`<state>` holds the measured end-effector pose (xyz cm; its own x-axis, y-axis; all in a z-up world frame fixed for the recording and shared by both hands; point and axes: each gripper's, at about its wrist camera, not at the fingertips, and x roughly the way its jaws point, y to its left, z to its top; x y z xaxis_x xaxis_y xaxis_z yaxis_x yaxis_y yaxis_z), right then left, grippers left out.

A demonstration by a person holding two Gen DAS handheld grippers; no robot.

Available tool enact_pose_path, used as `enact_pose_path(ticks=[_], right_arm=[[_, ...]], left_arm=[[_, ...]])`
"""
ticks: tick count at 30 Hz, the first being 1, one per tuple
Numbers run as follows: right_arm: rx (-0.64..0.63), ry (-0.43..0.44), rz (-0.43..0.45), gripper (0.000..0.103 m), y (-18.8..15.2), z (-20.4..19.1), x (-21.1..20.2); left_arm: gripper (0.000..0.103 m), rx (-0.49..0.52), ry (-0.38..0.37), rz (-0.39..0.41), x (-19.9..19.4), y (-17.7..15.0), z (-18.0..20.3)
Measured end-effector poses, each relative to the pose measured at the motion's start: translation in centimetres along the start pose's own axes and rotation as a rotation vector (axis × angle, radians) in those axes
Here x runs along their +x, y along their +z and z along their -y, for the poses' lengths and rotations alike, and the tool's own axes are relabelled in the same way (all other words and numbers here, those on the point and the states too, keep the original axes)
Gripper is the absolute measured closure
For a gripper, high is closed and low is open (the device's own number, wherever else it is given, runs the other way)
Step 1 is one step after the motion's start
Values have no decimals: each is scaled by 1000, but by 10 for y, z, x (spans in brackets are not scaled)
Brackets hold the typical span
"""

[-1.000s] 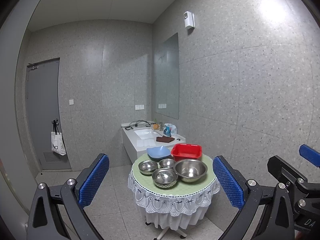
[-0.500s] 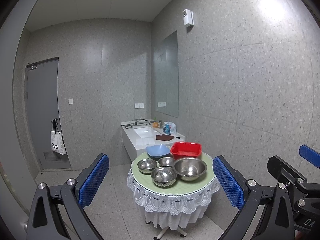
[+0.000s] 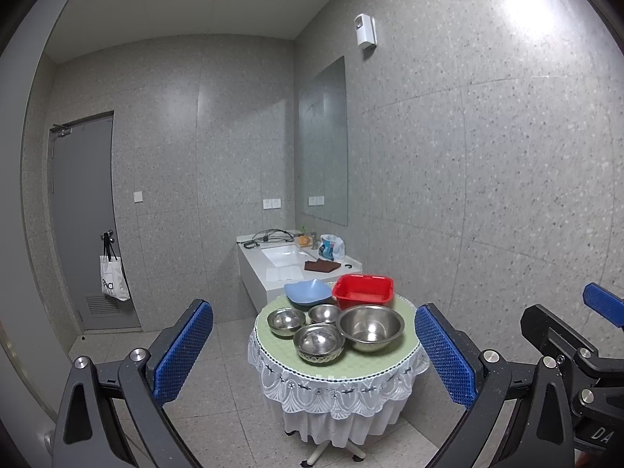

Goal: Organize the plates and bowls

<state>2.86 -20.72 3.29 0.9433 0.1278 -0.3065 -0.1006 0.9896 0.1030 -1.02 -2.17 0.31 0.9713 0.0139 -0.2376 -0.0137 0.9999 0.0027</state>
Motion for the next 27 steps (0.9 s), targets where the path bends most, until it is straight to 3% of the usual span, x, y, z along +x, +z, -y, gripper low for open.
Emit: enact_pose_path(ticks=[27], right_arm=[[4,17,-21,0,-3,5,21]], left_arm=[[1,2,10,-16,28,-2,8]])
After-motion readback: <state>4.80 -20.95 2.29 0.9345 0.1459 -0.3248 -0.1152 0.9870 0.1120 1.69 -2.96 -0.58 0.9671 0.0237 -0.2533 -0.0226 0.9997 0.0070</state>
